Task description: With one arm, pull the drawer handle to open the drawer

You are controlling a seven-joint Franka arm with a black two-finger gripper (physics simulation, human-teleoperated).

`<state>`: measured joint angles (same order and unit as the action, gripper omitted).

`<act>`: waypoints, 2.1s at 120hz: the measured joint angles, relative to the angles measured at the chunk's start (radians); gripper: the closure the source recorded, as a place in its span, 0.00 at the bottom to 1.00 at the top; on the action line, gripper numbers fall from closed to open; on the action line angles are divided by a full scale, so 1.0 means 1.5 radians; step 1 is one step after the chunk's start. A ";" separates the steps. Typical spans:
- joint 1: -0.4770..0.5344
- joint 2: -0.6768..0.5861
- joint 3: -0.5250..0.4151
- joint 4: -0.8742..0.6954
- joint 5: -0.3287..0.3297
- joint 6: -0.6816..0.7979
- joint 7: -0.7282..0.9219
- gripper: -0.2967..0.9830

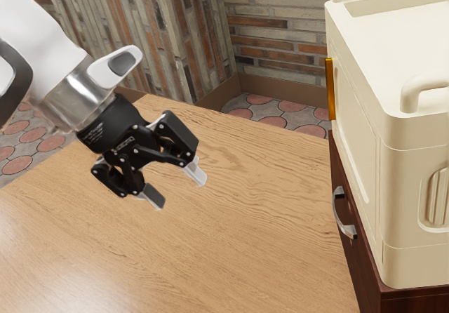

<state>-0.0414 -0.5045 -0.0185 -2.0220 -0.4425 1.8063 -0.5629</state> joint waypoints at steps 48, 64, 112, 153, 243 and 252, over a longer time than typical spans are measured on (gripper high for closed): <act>-0.001 0.165 -0.054 0.016 -0.037 0.185 -0.058 0.40; -0.001 0.204 -0.059 0.027 -0.042 0.232 -0.064 0.40; -0.015 0.232 -0.076 0.024 -0.050 0.284 -0.065 0.51; -0.034 0.263 -0.100 0.051 -0.086 0.293 -0.036 0.51; -0.035 0.288 -0.115 0.047 -0.062 0.375 0.005 0.63; -0.036 0.290 -0.118 0.047 -0.062 0.377 0.007 0.63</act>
<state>-0.0958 -0.0702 -0.1962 -1.9520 -0.5361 2.3715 -0.5529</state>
